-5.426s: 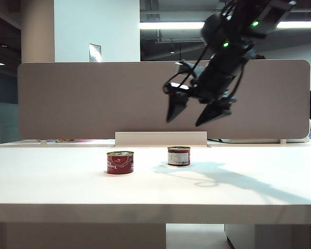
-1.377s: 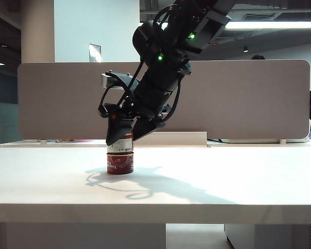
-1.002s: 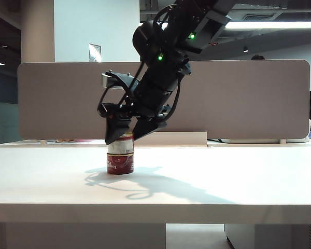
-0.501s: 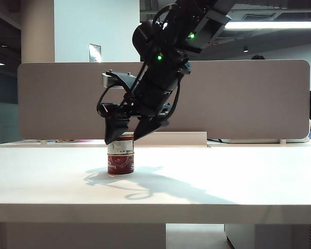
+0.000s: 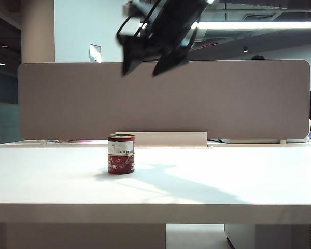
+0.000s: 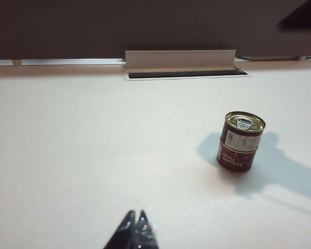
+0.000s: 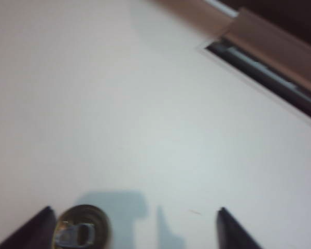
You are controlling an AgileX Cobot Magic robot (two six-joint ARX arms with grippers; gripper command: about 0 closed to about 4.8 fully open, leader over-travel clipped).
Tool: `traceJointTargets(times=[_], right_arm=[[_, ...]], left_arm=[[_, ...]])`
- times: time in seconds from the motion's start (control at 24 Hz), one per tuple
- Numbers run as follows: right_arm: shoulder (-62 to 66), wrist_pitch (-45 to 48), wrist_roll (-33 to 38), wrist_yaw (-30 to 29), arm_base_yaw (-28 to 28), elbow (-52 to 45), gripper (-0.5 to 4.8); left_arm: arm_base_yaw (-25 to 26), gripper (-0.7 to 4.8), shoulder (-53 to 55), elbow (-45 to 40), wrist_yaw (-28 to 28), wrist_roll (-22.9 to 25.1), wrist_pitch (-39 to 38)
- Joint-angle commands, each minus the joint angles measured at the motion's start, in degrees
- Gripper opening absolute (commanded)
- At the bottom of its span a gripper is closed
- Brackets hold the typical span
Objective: Stack a can of tomatoes on the right onto the can of tomatoes on the left.
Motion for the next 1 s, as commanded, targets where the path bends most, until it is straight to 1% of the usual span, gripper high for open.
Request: traceJointTargets(times=[0.04, 0.08, 0.21, 0.29, 0.46, 0.63, 0.67, 0.83, 0.96, 1.0], right_arm=[[-4.35, -6.21, -0.13, 1.88, -2.71, 0.13, 0.44], [-6.05, -9.84, -0.11, 1.81, -4.33, 0.04, -0.03], [-8.04, -14.43, 0.0, 0.96, -6.95, -0.26, -0.05], [-9.94, -14.97, 0.96, 0.7, -8.52, -2.01, -0.05], [-15.37, -11.5, 3.48, -0.68, -11.45, -9.01, -0.05], [-22.86, -6.19, 5.53, -0.85, -14.12, -19.21, -0.05], [-27.3, -4.0, 6.71, -0.83, -15.34, -24.76, -0.05], [-35.91, -1.4, 8.39, 0.0, -17.46, -33.97, -0.05], [-42.53, 0.39, 9.62, 2.58, -17.66, -40.15, -0.05], [-47.23, 1.29, 10.53, 5.01, -17.66, -44.13, -0.05]], left_arm=[[0.04, -0.06, 0.02, 0.17, 0.2, 0.02, 0.7], [0.04, -0.06, 0.02, 0.17, 0.17, 0.04, 0.72], [0.07, -0.06, 0.02, 0.17, -0.09, 0.04, 0.79], [0.07, -0.06, 0.02, 0.17, -0.24, 0.07, 0.74], [0.07, -0.06, 0.02, 0.17, -0.24, 0.07, 0.79], [0.07, -0.06, 0.02, 0.17, -0.5, 0.07, 0.77], [0.07, -0.06, 0.02, 0.17, -1.36, 0.04, 0.72], [0.04, -0.06, 0.02, 0.17, -1.27, 0.04, 0.74], [0.07, -0.06, 0.02, 0.17, -1.53, 0.04, 0.77], [0.07, -0.06, 0.02, 0.17, -1.75, 0.07, 0.83]])
